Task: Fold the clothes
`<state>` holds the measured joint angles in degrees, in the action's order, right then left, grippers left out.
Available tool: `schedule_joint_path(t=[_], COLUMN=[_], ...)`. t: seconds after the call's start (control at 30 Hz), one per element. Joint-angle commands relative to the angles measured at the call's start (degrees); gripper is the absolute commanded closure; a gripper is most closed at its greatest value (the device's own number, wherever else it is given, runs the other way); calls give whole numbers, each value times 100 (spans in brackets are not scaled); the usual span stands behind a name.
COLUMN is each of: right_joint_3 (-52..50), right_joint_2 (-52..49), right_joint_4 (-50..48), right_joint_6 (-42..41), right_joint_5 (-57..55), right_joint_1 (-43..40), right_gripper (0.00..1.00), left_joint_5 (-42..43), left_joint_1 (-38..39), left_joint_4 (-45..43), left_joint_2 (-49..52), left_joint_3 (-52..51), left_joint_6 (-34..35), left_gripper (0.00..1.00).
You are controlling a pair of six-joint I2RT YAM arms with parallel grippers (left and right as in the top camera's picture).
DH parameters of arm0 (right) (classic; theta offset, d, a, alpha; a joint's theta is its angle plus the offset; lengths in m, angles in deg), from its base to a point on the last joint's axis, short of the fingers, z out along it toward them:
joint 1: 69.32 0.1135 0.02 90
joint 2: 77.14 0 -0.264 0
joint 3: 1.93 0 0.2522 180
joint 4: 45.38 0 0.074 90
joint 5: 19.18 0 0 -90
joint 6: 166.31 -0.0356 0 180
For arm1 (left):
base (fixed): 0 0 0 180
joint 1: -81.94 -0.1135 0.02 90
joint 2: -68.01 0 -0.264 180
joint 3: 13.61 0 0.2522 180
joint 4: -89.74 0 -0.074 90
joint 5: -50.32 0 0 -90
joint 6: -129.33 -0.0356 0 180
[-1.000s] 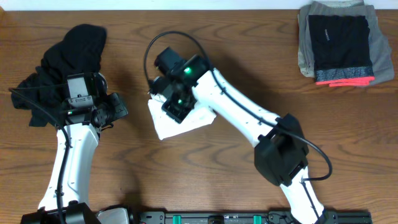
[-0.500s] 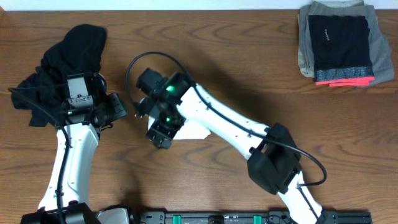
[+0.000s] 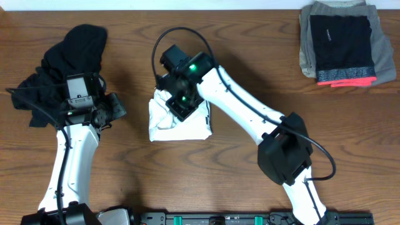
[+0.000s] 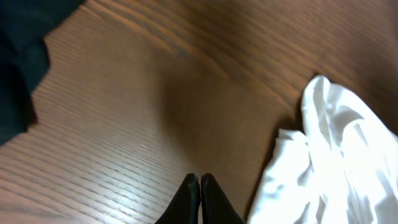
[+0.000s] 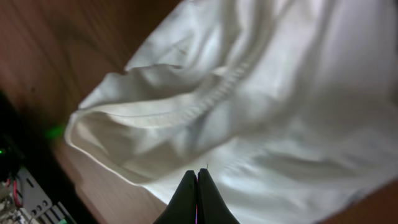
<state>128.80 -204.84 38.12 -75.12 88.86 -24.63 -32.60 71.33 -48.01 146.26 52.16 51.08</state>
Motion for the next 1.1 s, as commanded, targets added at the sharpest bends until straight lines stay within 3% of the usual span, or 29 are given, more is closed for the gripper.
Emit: schedule_joint_path(t=[0.0,0.33,0.5,0.53,0.63,0.73,0.83,0.97,1.03,1.07], right_joint_3=[-352,-1180,-1021,-883,-254,468,868,758,562,474], right_joint_2=[92,92,94,94,94,94,94,92,92,92], right_joint_4=[-111,-994,-1453,-1462,-1213,-782,-498,-249,-72,28], right_joint_6=[-160,-389,212,289,365,358,306,-13,-125,-166], right_joint_5=[81,205,898,911,608,278,227,44,15,15], right_joint_1=[354,728,723,721,629,413,146,-199,-306,-343], right_gripper=[99,98,98,94,72,35,23,24,36,50], left_joint_5=[-179,-179,-149,-90,308,627,645,643,640,640], left_joint_1=[-164,-909,-1152,-1150,-1143,-1126,-1062,-1047,-1047,-1047], left_joint_4=[-52,-79,-76,-76,-70,-70,-52,-50,-52,-52], left_joint_2=[-2,-2,-2,-2,-2,-2,-2,-2,-2,-2], left_joint_3=[138,138,138,138,138,136,136,136,136,136], left_joint_6=[-42,92,337,337,332,328,291,291,289,289], left_gripper=[94,94,94,94,94,94,94,93,92,92])
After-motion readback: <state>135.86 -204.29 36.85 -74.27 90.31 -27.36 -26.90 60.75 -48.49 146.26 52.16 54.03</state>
